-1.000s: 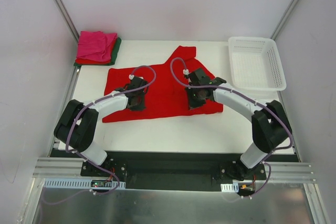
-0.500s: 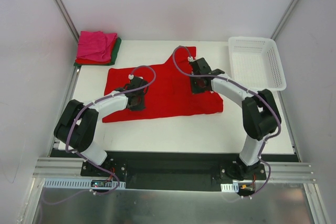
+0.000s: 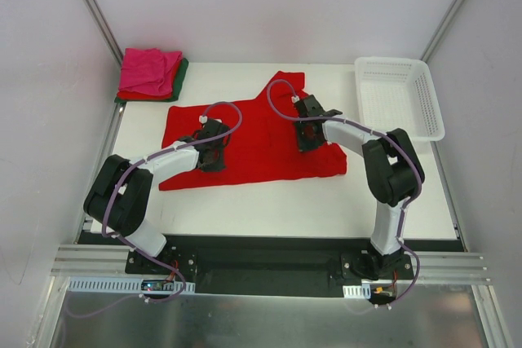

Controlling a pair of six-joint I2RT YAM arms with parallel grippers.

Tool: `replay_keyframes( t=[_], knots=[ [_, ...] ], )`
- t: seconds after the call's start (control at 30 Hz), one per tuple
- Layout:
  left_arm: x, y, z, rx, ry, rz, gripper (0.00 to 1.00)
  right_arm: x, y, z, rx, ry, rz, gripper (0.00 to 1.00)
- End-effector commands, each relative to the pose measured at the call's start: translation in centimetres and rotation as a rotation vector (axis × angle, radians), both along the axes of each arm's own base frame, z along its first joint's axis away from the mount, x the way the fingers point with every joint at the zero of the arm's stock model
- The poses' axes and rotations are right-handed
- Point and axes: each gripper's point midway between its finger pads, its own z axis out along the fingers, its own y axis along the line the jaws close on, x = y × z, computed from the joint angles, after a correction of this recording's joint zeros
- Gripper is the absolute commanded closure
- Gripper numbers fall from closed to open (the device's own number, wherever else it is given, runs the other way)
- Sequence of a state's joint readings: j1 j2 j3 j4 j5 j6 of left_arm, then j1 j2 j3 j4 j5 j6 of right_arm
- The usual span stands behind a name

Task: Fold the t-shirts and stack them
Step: Fold the flattened tshirt in 1/3 of the way

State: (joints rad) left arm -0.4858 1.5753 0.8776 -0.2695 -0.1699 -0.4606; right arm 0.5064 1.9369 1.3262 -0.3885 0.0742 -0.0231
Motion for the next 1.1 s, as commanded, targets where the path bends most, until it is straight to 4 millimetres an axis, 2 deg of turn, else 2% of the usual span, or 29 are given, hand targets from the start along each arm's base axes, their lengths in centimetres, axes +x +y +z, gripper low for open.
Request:
replay_keyframes(
  t=[0.0,0.2,0.43,0.7,0.87,1.07],
  knots=[
    [-0.1,0.2,0.5,0.023,-0.021,-0.001,1.0,-2.6,-0.8,-0.6,0.003,0.063,-0.043,0.99],
    [-0.2,0.4,0.8,0.028,-0.029,-0.007,1.0,-5.6,-2.5,-2.0,-0.037,0.133,-0.09,0.99],
    [-0.5,0.5,1.3,0.019,-0.04,-0.009,1.0,-8.4,-3.8,-2.6,-0.085,0.175,-0.123,0.99],
    [-1.9,0.8,2.6,-0.009,-0.05,-0.015,1.0,-11.1,-4.3,-2.6,-0.118,0.209,-0.135,0.99],
    [-3.3,1.6,2.2,-0.004,-0.039,0.003,1.0,-12.3,-4.4,-2.4,-0.133,0.216,-0.134,0.99],
    [-3.9,2.0,2.6,-0.011,-0.047,0.017,1.0,-13.5,-4.9,-2.4,-0.151,0.23,-0.153,0.99]
  ],
)
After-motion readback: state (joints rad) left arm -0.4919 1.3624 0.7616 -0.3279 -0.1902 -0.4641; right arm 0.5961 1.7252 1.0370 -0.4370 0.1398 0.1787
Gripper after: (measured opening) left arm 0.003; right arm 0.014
